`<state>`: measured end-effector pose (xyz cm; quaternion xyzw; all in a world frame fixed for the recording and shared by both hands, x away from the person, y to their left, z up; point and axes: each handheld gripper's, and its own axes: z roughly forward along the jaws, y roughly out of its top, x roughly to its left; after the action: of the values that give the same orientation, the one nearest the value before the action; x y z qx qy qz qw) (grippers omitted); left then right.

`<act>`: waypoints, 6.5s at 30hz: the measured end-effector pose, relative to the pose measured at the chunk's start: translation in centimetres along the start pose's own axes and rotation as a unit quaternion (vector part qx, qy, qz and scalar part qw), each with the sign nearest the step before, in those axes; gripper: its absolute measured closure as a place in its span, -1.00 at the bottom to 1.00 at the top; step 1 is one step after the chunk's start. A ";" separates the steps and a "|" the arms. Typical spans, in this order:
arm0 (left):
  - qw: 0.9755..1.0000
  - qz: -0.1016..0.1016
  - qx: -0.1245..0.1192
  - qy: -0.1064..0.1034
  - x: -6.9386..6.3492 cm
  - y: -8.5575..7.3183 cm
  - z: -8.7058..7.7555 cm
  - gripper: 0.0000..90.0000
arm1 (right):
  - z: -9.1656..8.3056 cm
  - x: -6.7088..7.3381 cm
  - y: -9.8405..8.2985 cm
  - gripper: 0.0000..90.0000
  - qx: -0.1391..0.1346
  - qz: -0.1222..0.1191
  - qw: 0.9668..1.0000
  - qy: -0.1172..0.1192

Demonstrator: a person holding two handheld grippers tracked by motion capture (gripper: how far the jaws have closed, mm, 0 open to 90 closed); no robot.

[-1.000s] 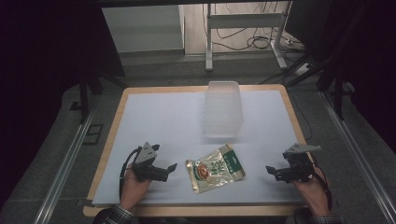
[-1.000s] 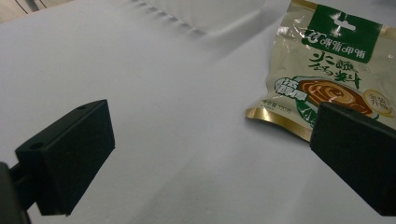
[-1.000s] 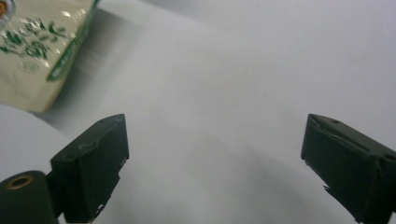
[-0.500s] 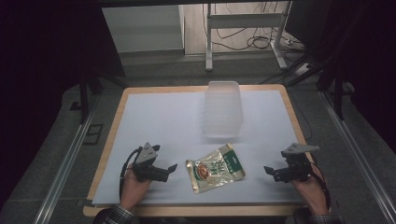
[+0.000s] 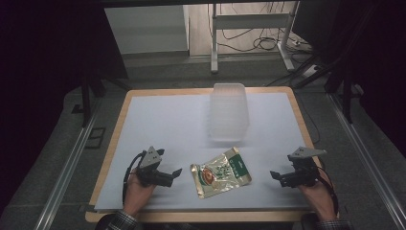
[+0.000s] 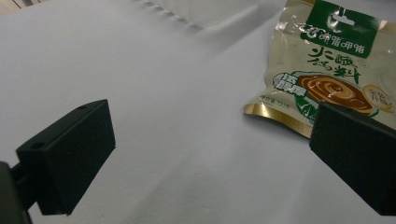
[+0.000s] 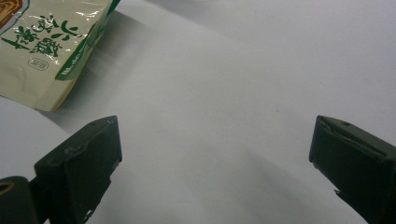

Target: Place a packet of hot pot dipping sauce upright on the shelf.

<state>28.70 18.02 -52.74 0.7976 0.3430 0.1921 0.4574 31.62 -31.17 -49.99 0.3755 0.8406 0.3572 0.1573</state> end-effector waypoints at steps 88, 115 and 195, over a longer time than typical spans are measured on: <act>1.000 0.007 0.004 -0.006 -0.2 -0.1 0.4 -0.99 | 4.7 5.4 4.1 -0.98 0.005 -0.055 0.996 0.067; 1.000 0.012 0.007 -0.004 -0.3 0.0 0.5 -0.99 | 7.8 6.5 6.6 -0.10 0.056 -0.063 0.991 0.100; 1.000 0.014 -0.017 -0.020 -0.3 0.2 -0.2 -1.00 | 3.9 13.7 18.5 0.99 -0.028 -0.265 0.961 0.077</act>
<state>28.41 17.83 -52.46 0.7982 0.3192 0.1882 0.4749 34.13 -10.49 -39.34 0.1064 0.9092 0.3541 0.1915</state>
